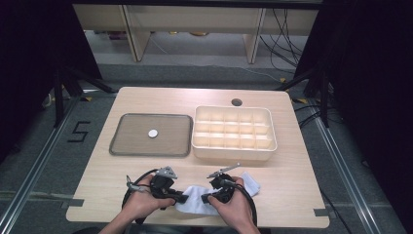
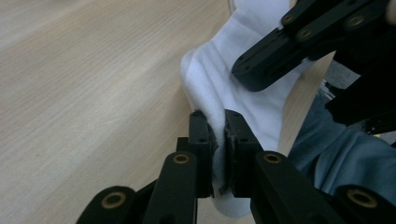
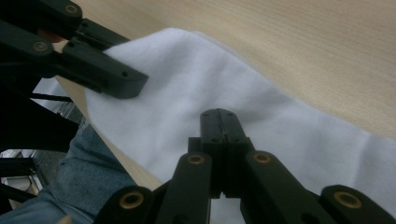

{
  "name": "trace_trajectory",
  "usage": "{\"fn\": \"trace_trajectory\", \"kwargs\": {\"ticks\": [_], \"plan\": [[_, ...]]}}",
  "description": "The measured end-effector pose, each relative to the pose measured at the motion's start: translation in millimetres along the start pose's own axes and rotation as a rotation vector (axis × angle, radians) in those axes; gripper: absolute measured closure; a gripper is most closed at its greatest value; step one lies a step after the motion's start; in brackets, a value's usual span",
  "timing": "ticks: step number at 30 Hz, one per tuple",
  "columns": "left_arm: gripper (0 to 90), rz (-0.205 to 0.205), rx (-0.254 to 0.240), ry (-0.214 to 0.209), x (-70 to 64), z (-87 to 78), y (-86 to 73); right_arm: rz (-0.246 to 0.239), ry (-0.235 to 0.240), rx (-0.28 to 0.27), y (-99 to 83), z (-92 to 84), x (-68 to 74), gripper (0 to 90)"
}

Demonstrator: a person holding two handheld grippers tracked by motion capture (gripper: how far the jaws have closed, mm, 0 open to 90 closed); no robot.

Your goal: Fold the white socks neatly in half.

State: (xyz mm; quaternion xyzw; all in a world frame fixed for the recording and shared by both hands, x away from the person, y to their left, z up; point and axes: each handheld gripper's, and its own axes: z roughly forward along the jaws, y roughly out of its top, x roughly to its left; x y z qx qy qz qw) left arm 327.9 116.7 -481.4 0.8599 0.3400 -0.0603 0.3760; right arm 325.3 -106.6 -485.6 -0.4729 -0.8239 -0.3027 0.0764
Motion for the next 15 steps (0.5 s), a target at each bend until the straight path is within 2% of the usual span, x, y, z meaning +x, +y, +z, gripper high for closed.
{"fn": "trace_trajectory", "kwargs": {"ticks": [1, 2, 5, 6, 7, 8, 9, 10, 15], "plan": [[82.6, 0.0, 0.0, 0.0, 0.0, 0.0, 0.0, 0.0, 0.0, 0.0, 0.0, 0.0, 0.0, 90.0], [82.6, -0.008, -0.016, -0.033, -1.4, 0.4, 0.8, -0.003, 0.005, 0.001, 0.1, 3.7, -1.0, 90.0], [82.6, -0.007, -0.022, -0.045, -3.1, 0.4, 1.6, 0.001, 0.006, 0.003, -0.4, 6.5, -1.9, 90.0], [82.6, -0.018, -0.028, -0.066, -4.8, 1.0, 3.0, -0.004, 0.019, -0.003, -0.8, 8.8, -2.9, 90.0], [82.6, -0.018, -0.028, -0.066, -4.8, 1.0, 3.0, -0.01, 0.009, -0.006, -0.7, 9.5, -4.4, 90.0], [82.6, -0.019, -0.029, -0.078, -4.8, 1.6, 4.5, 0.011, 0.007, 0.0, -1.0, 9.3, -3.2, 90.0], [82.6, -0.02, -0.031, -0.088, -4.7, 2.0, 5.2, -0.009, 0.012, -0.009, -0.7, 10.0, -4.2, 90.0], [82.6, -0.03, -0.04, -0.097, -5.1, 2.9, 5.8, 0.004, 0.011, -0.003, -0.8, 9.8, -3.2, 90.0], [82.6, -0.054, -0.057, -0.115, -5.9, 5.1, 8.4, 0.017, 0.017, -0.001, -0.4, 12.1, -2.8, 90.0]]}}
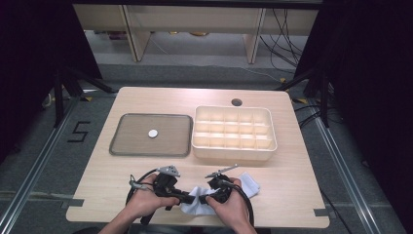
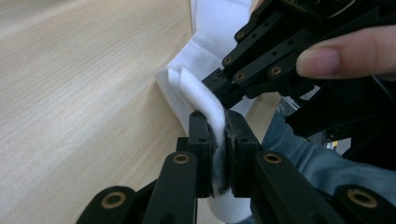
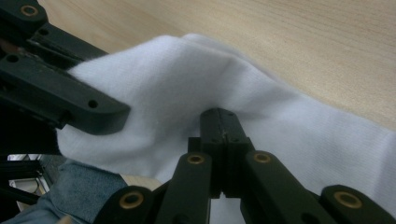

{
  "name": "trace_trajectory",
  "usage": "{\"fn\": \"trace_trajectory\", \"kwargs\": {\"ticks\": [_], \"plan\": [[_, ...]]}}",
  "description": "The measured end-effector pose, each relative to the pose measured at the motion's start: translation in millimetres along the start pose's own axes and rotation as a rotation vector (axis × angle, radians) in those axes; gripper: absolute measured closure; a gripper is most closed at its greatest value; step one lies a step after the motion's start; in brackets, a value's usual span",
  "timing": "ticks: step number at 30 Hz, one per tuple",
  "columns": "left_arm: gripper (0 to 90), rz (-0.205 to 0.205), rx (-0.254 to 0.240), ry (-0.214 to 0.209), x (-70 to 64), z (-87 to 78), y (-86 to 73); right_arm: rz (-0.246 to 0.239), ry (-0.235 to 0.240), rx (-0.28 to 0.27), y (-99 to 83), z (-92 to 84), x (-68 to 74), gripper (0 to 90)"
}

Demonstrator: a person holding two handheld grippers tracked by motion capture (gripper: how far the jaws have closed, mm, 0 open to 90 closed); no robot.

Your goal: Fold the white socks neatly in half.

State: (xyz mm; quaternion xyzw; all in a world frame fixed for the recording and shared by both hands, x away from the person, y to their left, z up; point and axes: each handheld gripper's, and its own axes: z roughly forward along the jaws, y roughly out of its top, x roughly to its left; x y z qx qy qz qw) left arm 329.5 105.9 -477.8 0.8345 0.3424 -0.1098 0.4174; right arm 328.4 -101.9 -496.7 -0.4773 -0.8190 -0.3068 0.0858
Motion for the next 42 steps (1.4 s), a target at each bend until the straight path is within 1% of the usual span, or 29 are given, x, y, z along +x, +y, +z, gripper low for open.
{"fn": "trace_trajectory", "kwargs": {"ticks": [2, 3, 4, 6, 7, 9, 10, 11, 12, 13, 15, 16, 19, 20, 21, 22, 23, 24, 25, 27, 28, 29, 34, 35, 36, 38, 39, 41, 42], "plan": [[82.6, -0.002, 0.003, -0.023, 1.7, 0.9, 2.4, 0.009, 0.0, -0.002, 0.2, 1.6, 0.5, 90.0], [82.6, 0.005, 0.006, -0.019, 2.1, 0.9, 3.1, -0.015, 0.001, -0.012, 0.5, 2.9, -1.0, 90.0], [82.6, 0.004, 0.003, -0.021, 1.9, 1.2, 3.6, 0.006, -0.001, -0.005, 0.5, 3.0, 0.2, 90.0], [82.6, -0.004, 0.003, -0.022, 1.6, 1.8, 4.7, 0.012, 0.008, -0.011, 1.0, 4.4, 0.9, 90.0], [82.6, -0.005, 0.001, -0.022, 2.2, 2.1, 5.0, 0.0, 0.01, -0.014, 1.5, 5.2, 0.0, 90.0], [82.6, -0.01, -0.014, -0.015, 3.5, 3.0, 4.5, 0.01, 0.014, -0.013, 1.6, 5.2, 0.0, 90.0], [82.6, -0.013, 0.002, -0.012, 4.3, 1.4, 4.9, -0.006, 0.024, -0.026, 1.9, 4.9, -2.1, 90.0], [82.6, -0.013, 0.002, -0.012, 4.3, 1.4, 4.9, 0.016, 0.026, -0.022, 1.6, 1.5, -2.6, 90.0], [82.6, -0.021, -0.025, -0.004, 3.8, 2.3, 3.9, 0.016, 0.026, -0.022, 1.6, 1.5, -2.6, 90.0], [82.5, -0.015, -0.007, -0.012, 5.2, -0.1, 4.7, 0.018, 0.025, -0.043, 1.7, -6.5, -5.4, 90.0], [82.6, -0.014, -0.003, -0.007, 5.3, -0.7, 4.9, 0.016, 0.015, -0.055, 0.8, -16.1, -9.8, 90.0], [82.6, -0.015, -0.005, -0.011, 5.6, -0.5, 5.1, 0.031, -0.003, -0.048, -0.2, -20.4, -12.7, 90.0], [82.5, -0.015, -0.01, -0.009, 4.8, 0.1, 6.0, 0.033, -0.022, -0.032, -5.4, -28.9, -18.3, 90.0], [82.5, -0.012, -0.011, -0.011, 4.6, 0.2, 6.5, 0.041, -0.042, -0.027, -7.5, -29.5, -19.9, 90.0], [82.5, -0.016, -0.029, -0.002, 3.3, 1.4, 6.5, 0.042, -0.045, -0.022, -9.6, -29.2, -21.2, 90.0], [82.5, -0.012, -0.005, 0.007, 2.8, 0.0, 8.0, 0.046, -0.053, -0.009, -11.6, -28.1, -22.5, 90.0], [82.5, -0.014, -0.021, -0.01, 2.9, 1.7, 8.2, 0.091, -0.043, 0.009, -13.4, -26.1, -20.6, 90.0], [82.5, -0.014, -0.021, -0.01, 2.9, 1.7, 8.2, 0.093, -0.043, 0.018, -14.7, -23.8, -21.2, 90.0], [82.5, -0.009, -0.032, -0.008, 1.4, 3.8, 9.4, 0.058, -0.042, 0.007, -15.2, -20.7, -24.5, 90.0], [82.5, -0.004, -0.023, -0.008, -0.5, 4.6, 11.2, 0.05, -0.042, 0.003, -14.4, -19.4, -22.2, 90.0], [82.5, -0.001, -0.004, -0.001, -1.4, 3.8, 12.6, 0.052, -0.047, 0.007, -13.7, -19.2, -21.0, 90.0], [82.5, -0.003, -0.017, -0.019, -1.0, 5.1, 12.5, 0.055, -0.049, 0.008, -13.2, -18.4, -20.2, 90.0], [82.5, 0.004, -0.014, -0.022, -0.7, 5.6, 14.6, 0.05, -0.046, 0.005, -12.6, -16.4, -19.0, 90.0], [82.5, 0.004, -0.026, -0.015, -2.6, 6.9, 15.0, 0.052, -0.043, 0.003, -12.6, -15.7, -18.4, 90.0], [82.5, 0.002, -0.015, -0.026, -3.0, 6.7, 15.9, 0.05, -0.041, 0.0, -12.6, -15.2, -18.6, 90.0], [82.5, 0.006, -0.04, -0.016, -5.0, 8.8, 16.4, 0.056, -0.025, -0.002, -12.4, -14.4, -17.9, 90.0], [82.5, 0.004, -0.022, -0.027, -5.3, 8.0, 18.0, 0.058, -0.022, -0.005, -12.1, -13.7, -18.0, 90.0], [82.5, 0.02, -0.019, -0.027, -5.7, 9.2, 19.5, 0.064, -0.015, -0.003, -11.8, -13.3, -17.1, 90.0], [82.5, 0.02, -0.019, -0.027, -5.7, 9.2, 19.5, 0.051, -0.02, -0.003, -11.6, -13.3, -18.1, 90.0]]}}
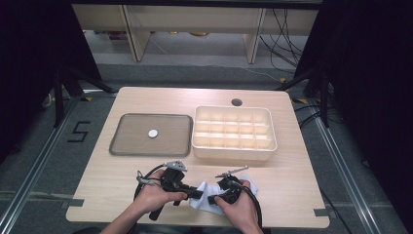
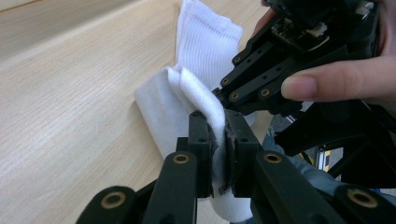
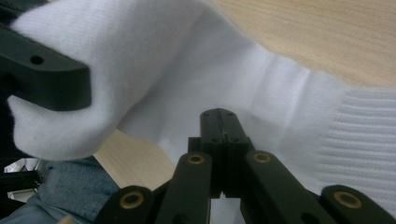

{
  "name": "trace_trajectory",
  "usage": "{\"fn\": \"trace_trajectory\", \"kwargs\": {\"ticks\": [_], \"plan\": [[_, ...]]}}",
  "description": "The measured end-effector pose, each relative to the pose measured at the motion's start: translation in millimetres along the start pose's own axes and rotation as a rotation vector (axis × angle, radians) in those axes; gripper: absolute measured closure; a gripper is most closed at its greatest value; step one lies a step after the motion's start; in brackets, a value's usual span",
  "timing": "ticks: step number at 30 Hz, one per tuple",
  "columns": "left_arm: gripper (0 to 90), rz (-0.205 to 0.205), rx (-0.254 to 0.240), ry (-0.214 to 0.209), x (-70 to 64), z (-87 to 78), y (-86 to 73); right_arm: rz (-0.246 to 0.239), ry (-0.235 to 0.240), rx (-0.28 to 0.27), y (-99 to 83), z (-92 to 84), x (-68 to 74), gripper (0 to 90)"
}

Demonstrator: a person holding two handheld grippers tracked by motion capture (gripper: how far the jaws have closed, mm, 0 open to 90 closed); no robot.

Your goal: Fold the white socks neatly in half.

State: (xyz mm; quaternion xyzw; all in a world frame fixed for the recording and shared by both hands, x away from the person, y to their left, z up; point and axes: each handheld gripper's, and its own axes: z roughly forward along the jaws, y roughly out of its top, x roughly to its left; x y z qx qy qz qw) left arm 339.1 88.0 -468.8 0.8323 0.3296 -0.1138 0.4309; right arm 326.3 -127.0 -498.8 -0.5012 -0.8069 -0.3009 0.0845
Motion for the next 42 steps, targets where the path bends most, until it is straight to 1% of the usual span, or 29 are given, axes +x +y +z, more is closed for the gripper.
{"fn": "trace_trajectory", "kwargs": {"ticks": [1, 4, 5, 6, 7, 8, 9, 10, 11, 13, 14, 15, 16, 18, 19, 20, 21, 23, 26, 28, 29, 30, 33, 35, 37, 38, 39, 41, 42], "plan": [[82.5, 0.0, 0.004, 0.001, -0.2, 1.3, 0.9, -0.003, -0.009, 0.005, 0.4, -0.9, -1.0, 90.0], [82.4, -0.007, 0.001, 0.008, -0.1, 1.3, 0.7, 0.026, 0.018, -0.011, 1.6, -10.3, -2.4, 90.0], [82.4, -0.015, -0.015, 0.019, -0.2, 2.1, -0.1, 0.013, -0.028, -0.071, 3.6, -28.6, -13.2, 90.0], [82.4, -0.018, -0.02, 0.019, -0.2, 2.4, -0.2, 0.02, -0.055, -0.091, 4.5, -38.7, -18.5, 90.0], [82.3, -0.015, -0.001, 0.008, 0.5, 1.3, 0.9, 0.014, -0.074, -0.105, 5.0, -46.1, -23.5, 89.9], [82.3, -0.015, -0.001, 0.008, 0.5, 1.3, 0.9, 0.04, -0.113, -0.121, 4.8, -56.6, -30.6, 89.4], [82.3, -0.017, -0.018, 0.019, -0.6, 2.2, 1.1, 0.067, -0.148, -0.111, 4.2, -64.1, -36.8, 88.7], [82.3, -0.019, -0.032, 0.018, -1.0, 3.2, 1.1, 0.048, -0.178, -0.128, 3.3, -67.6, -43.6, 87.7], [82.3, -0.018, -0.014, 0.01, -0.8, 2.4, 1.9, 0.071, -0.228, -0.127, 1.7, -71.9, -51.1, 86.6], [82.3, -0.018, -0.012, 0.01, -1.5, 3.3, 2.0, 0.084, -0.283, -0.123, -0.3, -75.8, -62.2, 85.8], [82.2, -0.018, -0.012, 0.01, -1.5, 3.3, 2.0, 0.084, -0.283, -0.123, -0.3, -75.8, -62.2, 85.8], [82.2, -0.02, -0.003, 0.021, -2.5, 4.1, 2.6, 0.096, -0.298, -0.109, -1.6, -76.6, -69.2, 85.4], [82.2, -0.023, -0.012, 0.005, -2.1, 5.3, 2.3, 0.095, -0.309, -0.107, -1.8, -75.9, -72.3, 85.1], [82.2, -0.023, -0.009, 0.004, -2.2, 5.5, 2.5, 0.1, -0.312, -0.105, -1.4, -75.5, -75.3, 85.1], [82.2, -0.024, -0.009, 0.005, -2.5, 5.5, 2.8, 0.122, -0.318, -0.129, -0.1, -78.0, -79.4, 85.4], [82.2, -0.024, -0.007, 0.006, -2.5, 5.5, 3.0, 0.119, -0.327, -0.132, 0.6, -78.0, -81.1, 85.7], [82.2, -0.025, -0.007, 0.006, -2.6, 5.5, 3.2, 0.129, -0.387, -0.114, 1.2, -77.0, -80.5, 86.0], [82.2, -0.022, -0.004, -0.003, -1.8, 5.3, 3.6, 0.124, -0.383, -0.112, 1.6, -76.1, -81.2, 86.4], [82.2, -0.021, -0.007, 0.005, -2.5, 5.5, 4.4, 0.093, -0.383, -0.081, 1.2, -68.7, -82.6, 87.4], [82.2, -0.024, -0.009, 0.003, -2.6, 5.7, 4.6, 0.093, -0.391, -0.076, 1.3, -67.0, -82.1, 87.6], [82.2, -0.028, -0.035, 0.015, -3.8, 8.0, 3.9, 0.103, -0.392, -0.075, 1.5, -66.1, -81.0, 87.8], [82.1, -0.029, -0.038, 0.014, -3.8, 8.4, 3.9, 0.119, -0.396, -0.071, 1.9, -66.0, -80.1, 87.9], [82.2, -0.028, -0.024, 0.015, -3.8, 7.7, 5.3, 0.076, -0.383, -0.062, 0.6, -65.9, -81.1, 88.0], [82.1, -0.03, -0.04, 0.013, -4.2, 8.9, 5.3, 0.091, -0.38, -0.066, 0.9, -65.1, -80.2, 88.1], [82.1, -0.024, 0.002, 0.024, -4.7, 6.1, 7.3, 0.089, -0.368, -0.06, 0.6, -64.3, -79.9, 88.1], [82.1, -0.031, -0.035, 0.013, -4.7, 8.8, 6.2, 0.105, -0.356, -0.06, 0.6, -63.9, -77.6, 88.1], [82.1, -0.033, -0.036, 0.012, -4.9, 9.2, 6.4, 0.104, -0.36, -0.063, 0.6, -62.7, -77.0, 88.1], [82.0, -0.033, -0.034, 0.013, -4.9, 9.4, 6.7, 0.133, -0.366, -0.054, 1.1, -61.0, -73.6, 88.1], [82.1, -0.03, -0.015, 0.003, -4.3, 8.3, 7.4, 0.137, -0.369, -0.049, 0.9, -60.3, -72.6, 88.1]]}}
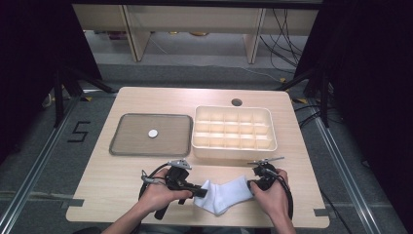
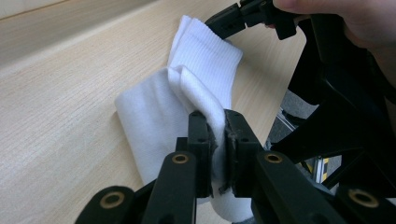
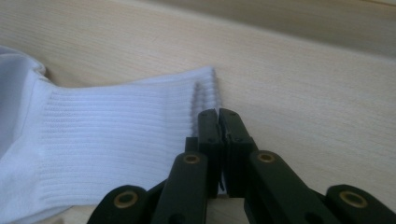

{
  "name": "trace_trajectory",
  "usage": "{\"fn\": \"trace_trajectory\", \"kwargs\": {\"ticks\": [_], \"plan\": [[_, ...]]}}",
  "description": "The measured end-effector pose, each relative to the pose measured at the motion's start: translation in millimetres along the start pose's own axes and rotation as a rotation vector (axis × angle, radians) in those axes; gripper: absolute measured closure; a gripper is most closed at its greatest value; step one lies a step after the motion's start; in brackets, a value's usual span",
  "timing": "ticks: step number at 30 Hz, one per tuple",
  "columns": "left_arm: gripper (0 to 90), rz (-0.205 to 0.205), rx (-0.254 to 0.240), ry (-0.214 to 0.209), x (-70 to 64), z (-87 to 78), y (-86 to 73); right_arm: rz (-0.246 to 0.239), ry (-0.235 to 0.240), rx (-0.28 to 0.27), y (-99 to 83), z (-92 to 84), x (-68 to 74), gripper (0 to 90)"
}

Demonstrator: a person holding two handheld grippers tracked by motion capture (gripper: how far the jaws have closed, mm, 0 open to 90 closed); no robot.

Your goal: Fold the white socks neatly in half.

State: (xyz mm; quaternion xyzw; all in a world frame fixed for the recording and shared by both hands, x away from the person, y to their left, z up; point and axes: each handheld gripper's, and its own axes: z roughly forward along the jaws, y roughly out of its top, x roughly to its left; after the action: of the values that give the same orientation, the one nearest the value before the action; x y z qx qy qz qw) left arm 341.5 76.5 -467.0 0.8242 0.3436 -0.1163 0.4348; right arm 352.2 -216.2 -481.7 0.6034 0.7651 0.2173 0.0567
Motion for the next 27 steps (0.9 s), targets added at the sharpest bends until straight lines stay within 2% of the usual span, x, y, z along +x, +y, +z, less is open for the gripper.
{"fn": "trace_trajectory", "kwargs": {"ticks": [1, 3, 5, 7, 10, 11, 12, 13, 14, 15, 17, 18, 20, 22, 23, 26, 27], "plan": [[82.0, -0.001, -0.002, 0.001, -0.1, 0.2, 0.0, -0.001, 0.012, 0.002, -0.9, -0.2, 1.2, 88.1], [82.0, -0.002, -0.003, 0.001, -0.5, 0.5, 0.0, 0.0, 0.006, 0.001, -1.2, 0.3, 2.6, 88.1], [82.0, -0.003, -0.003, 0.001, -0.4, 0.8, 0.1, -0.041, 0.023, -0.005, -2.6, 0.2, 1.3, 88.1], [82.0, -0.004, 0.0, -0.005, 0.1, 1.3, 0.3, -0.048, 0.036, -0.011, -3.0, 0.1, 3.2, 88.1], [82.0, -0.004, -0.004, 0.008, -1.2, 2.4, 0.4, -0.037, 0.035, -0.013, -3.3, 1.1, 5.7, 88.1], [82.0, -0.007, -0.018, 0.006, -1.5, 3.8, 0.0, -0.044, 0.051, -0.006, -3.7, 0.6, 5.9, 88.1], [82.0, 0.004, 0.019, 0.017, -1.8, 1.6, 1.7, -0.041, 0.052, -0.012, -3.9, 0.9, 7.5, 88.2], [82.0, 0.004, 0.007, -0.004, -1.0, 3.1, 1.5, -0.027, 0.044, -0.011, -4.3, 1.5, 10.0, 88.2], [82.0, 0.004, 0.007, -0.004, -1.0, 3.1, 1.5, -0.012, 0.044, 0.0, -4.3, 1.3, 12.2, 88.3], [82.0, 0.001, -0.005, 0.007, -2.3, 4.8, 1.5, -0.017, 0.043, -0.003, -4.7, 1.8, 13.1, 88.4], [82.0, 0.0, -0.001, 0.006, -2.7, 5.2, 1.8, -0.022, 0.048, -0.008, -5.6, 2.1, 15.1, 88.7], [82.0, -0.002, -0.016, 0.005, -2.7, 6.4, 1.3, -0.024, 0.05, -0.008, -5.9, 2.0, 15.5, 88.7], [82.0, 0.003, 0.002, 0.001, -1.6, 6.0, 2.3, -0.004, 0.052, -0.008, -5.2, 3.5, 17.8, 88.8], [81.9, 0.002, 0.0, 0.001, -1.8, 6.5, 2.4, 0.005, 0.047, 0.0, -5.1, 3.4, 18.8, 88.9], [82.0, 0.01, 0.007, 0.003, -1.2, 6.6, 2.6, -0.022, 0.056, -0.009, -6.1, 3.9, 18.7, 88.9], [81.9, 0.012, 0.011, 0.005, -0.9, 7.1, 3.1, -0.026, 0.069, -0.008, -6.9, 4.1, 22.1, 88.9], [82.0, 0.014, 0.013, 0.007, -0.8, 7.1, 3.4, -0.002, 0.062, 0.006, -6.5, 3.9, 24.2, 88.8]]}}
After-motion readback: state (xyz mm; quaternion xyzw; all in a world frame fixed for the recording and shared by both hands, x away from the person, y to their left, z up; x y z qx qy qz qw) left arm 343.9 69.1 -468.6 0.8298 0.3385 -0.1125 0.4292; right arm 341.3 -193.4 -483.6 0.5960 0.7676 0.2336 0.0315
